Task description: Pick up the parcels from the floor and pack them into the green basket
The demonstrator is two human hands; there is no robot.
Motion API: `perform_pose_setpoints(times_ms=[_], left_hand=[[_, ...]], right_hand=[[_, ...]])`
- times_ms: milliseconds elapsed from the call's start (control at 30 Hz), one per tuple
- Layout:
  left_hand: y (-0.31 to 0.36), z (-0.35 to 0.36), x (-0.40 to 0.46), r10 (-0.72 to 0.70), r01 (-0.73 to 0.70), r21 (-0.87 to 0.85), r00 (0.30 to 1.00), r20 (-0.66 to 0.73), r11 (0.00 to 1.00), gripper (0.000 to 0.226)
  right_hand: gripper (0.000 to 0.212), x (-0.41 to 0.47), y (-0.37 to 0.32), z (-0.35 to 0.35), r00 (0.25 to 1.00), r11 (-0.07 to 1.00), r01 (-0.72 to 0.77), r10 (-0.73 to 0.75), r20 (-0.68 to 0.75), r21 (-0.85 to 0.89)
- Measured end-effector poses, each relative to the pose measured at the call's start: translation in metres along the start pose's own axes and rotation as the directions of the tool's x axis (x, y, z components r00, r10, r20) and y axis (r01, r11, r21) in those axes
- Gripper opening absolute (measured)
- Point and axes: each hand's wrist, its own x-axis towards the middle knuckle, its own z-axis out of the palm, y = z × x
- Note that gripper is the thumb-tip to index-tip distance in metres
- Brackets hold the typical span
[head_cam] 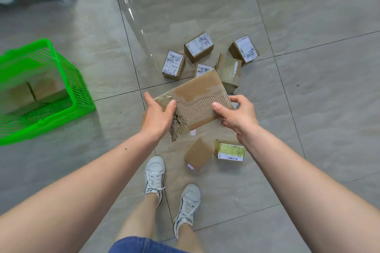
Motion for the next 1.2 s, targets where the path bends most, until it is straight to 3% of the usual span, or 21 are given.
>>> perform_pose_setpoints(times_ms=[200, 400, 733, 833, 867, 1000, 1200], left_hand=[[0.031, -0.047, -0.052, 0.017, -0.024, -0.075, 0.996, -0.09, 0.997, 0.081], [0.041, -0.103, -0.086, 0.009, -0.04, -0.143, 0.977, -0.212, 0.989, 0.069], [-0.024, -0.23, -0.095, -0.012, -0.084, -0.299, 0.952, -0.307, 0.95, 0.047], [-0.055, -0.28, -0.088, -0.021, -0.067, -0.269, 0.95, -0.312, 0.961, 0.054], [-0.066, -0.297, -0.088, -0.015, -0.067, -0.253, 0.951, -0.309, 0.965, 0.058], [-0.122, -0.369, -0.087, 0.015, -0.07, -0.175, 0.955, -0.298, 0.982, 0.076], [-0.198, -0.467, -0.077, 0.017, -0.064, -0.111, 0.923, -0.384, 0.992, 0.071]], right_hand=[[0.046, -0.052, -0.059, -0.008, 0.997, 0.987, 0.043, -0.052, -0.056, -0.156], [0.042, -0.096, -0.102, 0.007, 0.989, 0.947, 0.141, -0.147, 0.001, -0.288], [0.056, -0.161, -0.139, 0.122, 0.968, 0.889, 0.234, -0.175, 0.181, -0.393], [0.09, -0.177, -0.141, 0.175, 0.956, 0.883, 0.257, -0.173, 0.237, -0.391], [0.091, -0.181, -0.139, 0.194, 0.951, 0.88, 0.268, -0.176, 0.255, -0.392], [0.033, -0.224, -0.137, 0.274, 0.937, 0.86, 0.314, -0.212, 0.278, -0.403], [0.029, -0.278, -0.134, 0.391, 0.923, 0.86, 0.341, -0.228, 0.311, -0.379]])
